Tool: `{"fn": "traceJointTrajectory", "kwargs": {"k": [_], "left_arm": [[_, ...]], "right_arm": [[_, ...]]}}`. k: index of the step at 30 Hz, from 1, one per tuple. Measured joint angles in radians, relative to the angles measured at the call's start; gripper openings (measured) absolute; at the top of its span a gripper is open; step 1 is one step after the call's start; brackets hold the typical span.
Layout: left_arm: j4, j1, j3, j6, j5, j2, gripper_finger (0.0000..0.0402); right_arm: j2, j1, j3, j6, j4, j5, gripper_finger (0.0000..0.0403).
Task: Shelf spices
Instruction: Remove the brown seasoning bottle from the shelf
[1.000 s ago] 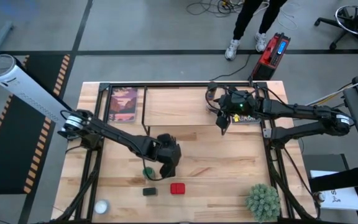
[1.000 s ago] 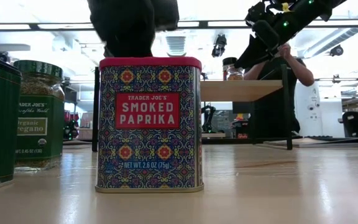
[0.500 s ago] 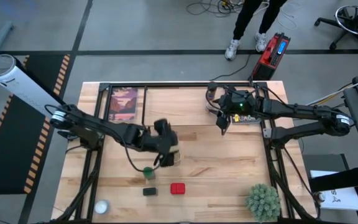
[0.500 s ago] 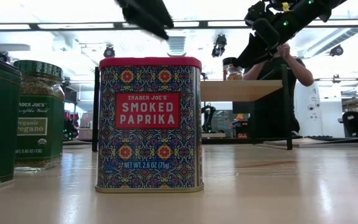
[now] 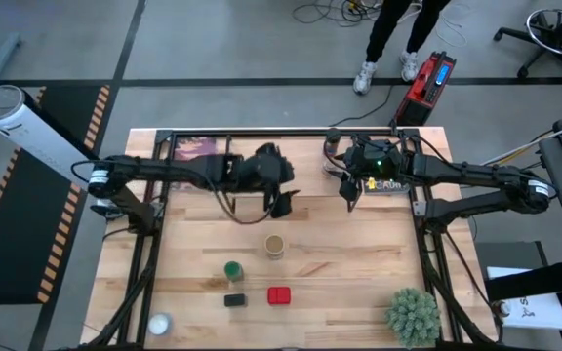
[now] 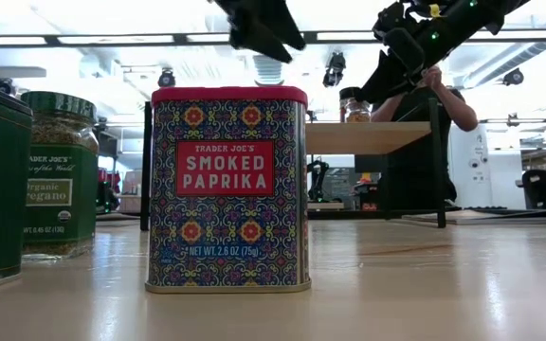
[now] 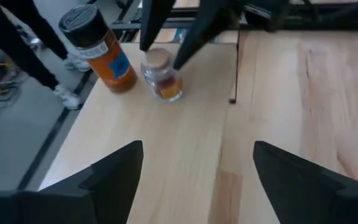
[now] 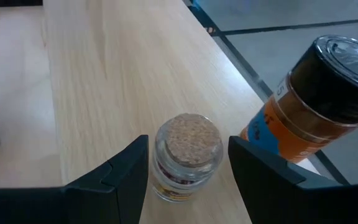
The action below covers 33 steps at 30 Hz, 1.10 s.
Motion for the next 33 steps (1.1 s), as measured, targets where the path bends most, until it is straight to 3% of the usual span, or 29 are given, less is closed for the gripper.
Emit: {"fn": "traceJointTrajectory", "kwargs": {"k": [5,16,24,33], "left_arm": [[0.077,0.052,0.000,0.022,0.101,0.057,0.0286],[0.166,0.088,0.000,0.052,0.105,0.143,0.0282],[0.155,0.088,0.006,0.049,0.106,0.145,0.0274],[0.154,0.088,0.006,0.048,0.106,0.143,0.0275]], "right_arm": [[0.000,0.000,0.000,0.001,0.016,-0.019,0.0199],[0.055,-0.015,0.000,0.001,0.027,-0.026,0.0199],[0.145,-0.015,0.000,0.001,0.097,-0.044,0.0199],[0.147,-0.015,0.000,-0.002,0.113,-0.045,0.0180]]}}
